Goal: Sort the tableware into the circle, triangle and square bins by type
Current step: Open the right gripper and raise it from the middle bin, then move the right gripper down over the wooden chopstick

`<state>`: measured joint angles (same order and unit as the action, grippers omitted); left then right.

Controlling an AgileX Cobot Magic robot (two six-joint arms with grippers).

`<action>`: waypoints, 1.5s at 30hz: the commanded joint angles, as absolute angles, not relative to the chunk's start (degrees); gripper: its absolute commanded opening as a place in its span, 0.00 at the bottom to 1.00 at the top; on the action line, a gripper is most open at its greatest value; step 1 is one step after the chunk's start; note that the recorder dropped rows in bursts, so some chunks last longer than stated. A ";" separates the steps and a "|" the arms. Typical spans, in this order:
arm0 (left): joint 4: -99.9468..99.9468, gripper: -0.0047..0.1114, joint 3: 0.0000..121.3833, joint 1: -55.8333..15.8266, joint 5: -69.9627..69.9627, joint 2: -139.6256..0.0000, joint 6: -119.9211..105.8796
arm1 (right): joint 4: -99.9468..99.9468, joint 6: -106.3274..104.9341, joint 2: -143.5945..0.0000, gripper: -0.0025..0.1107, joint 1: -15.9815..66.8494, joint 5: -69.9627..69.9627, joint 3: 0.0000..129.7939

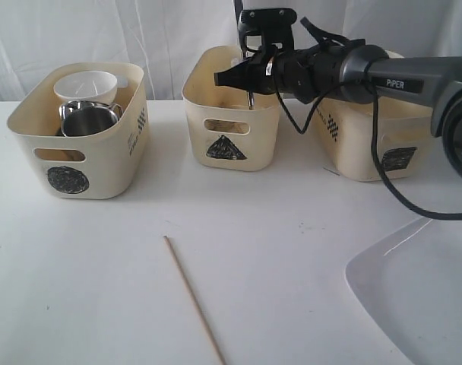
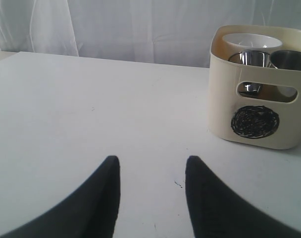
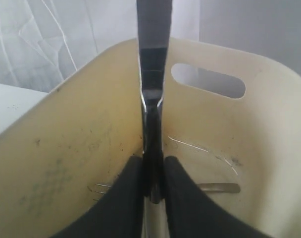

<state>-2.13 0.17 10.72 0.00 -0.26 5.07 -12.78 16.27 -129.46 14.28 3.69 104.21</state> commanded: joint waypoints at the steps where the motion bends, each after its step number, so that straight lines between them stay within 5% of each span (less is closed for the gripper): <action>1: -2.42 0.45 0.00 10.87 0.00 0.00 5.13 | -13.11 15.66 -129.09 0.15 13.89 3.45 104.57; 9: -2.42 0.45 0.00 10.87 0.00 0.00 5.13 | -13.11 13.10 -128.76 0.32 15.28 4.16 104.57; 19: -2.42 0.45 0.00 10.87 0.00 0.00 5.13 | -15.04 13.21 -119.77 0.32 15.54 22.20 103.28; 33: -2.42 0.45 0.00 10.87 0.00 0.00 5.13 | -12.43 14.35 -95.89 0.32 19.12 21.45 69.97; 45: -2.42 0.45 0.00 10.87 0.00 0.00 5.13 | -8.39 14.13 -82.86 0.32 24.53 20.27 53.92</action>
